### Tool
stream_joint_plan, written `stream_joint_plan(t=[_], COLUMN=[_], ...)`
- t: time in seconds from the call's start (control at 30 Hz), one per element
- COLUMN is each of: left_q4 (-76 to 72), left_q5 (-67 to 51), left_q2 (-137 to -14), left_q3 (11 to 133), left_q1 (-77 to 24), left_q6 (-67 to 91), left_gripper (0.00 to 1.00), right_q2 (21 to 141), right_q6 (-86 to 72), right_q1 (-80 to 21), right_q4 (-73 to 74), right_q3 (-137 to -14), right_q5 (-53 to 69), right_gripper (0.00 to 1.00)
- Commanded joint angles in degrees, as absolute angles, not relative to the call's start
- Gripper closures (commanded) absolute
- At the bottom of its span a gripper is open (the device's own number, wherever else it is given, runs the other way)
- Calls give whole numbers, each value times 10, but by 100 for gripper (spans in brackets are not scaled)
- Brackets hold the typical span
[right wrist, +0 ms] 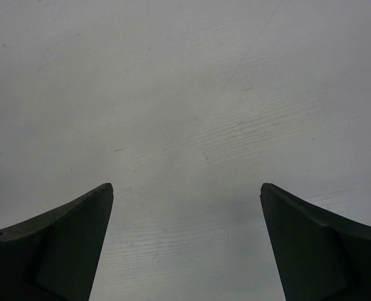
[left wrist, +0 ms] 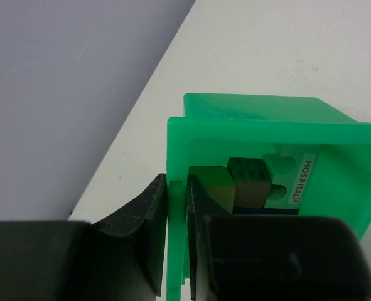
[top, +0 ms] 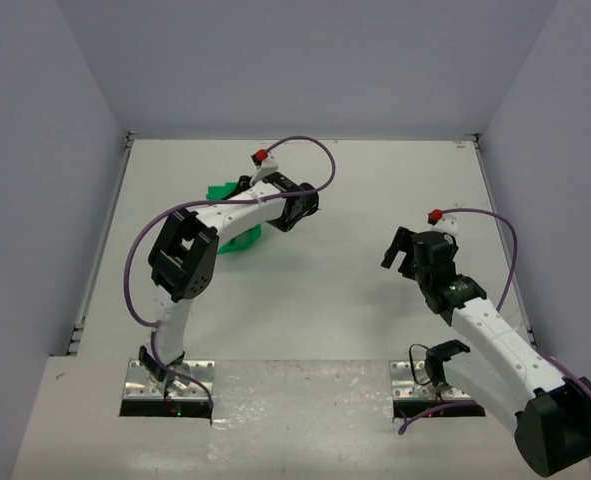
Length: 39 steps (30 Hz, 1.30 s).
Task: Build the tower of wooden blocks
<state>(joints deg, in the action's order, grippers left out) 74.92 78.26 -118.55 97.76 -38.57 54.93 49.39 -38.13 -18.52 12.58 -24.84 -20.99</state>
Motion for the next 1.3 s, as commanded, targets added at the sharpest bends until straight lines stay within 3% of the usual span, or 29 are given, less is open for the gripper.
stream_joint_plan(t=[0.0,0.2,0.5,0.8,1.27], left_q4=[754,755,744,726,702], left_q5=[874,967,967,966,966], left_q2=[-1227,-1302,-1356,-1331,-1325], left_q3=[1056,1057,1015,868,844], left_q1=[-386,-394,-394,-396,-401], left_q6=[423,262,127,74,25], left_gripper=[100,100,100,100,100], right_q2=[490,509,527,541,548], right_q6=[-376,-375,-374,-373,-371], right_q1=[-185,-185,-185,-185,-185], right_q4=[116,118,119,119,127], right_q3=[-257,-263,-269,-273,-279], right_q5=[-219,-215,-213,-212,-203], right_gripper=[1,1,1,1,1])
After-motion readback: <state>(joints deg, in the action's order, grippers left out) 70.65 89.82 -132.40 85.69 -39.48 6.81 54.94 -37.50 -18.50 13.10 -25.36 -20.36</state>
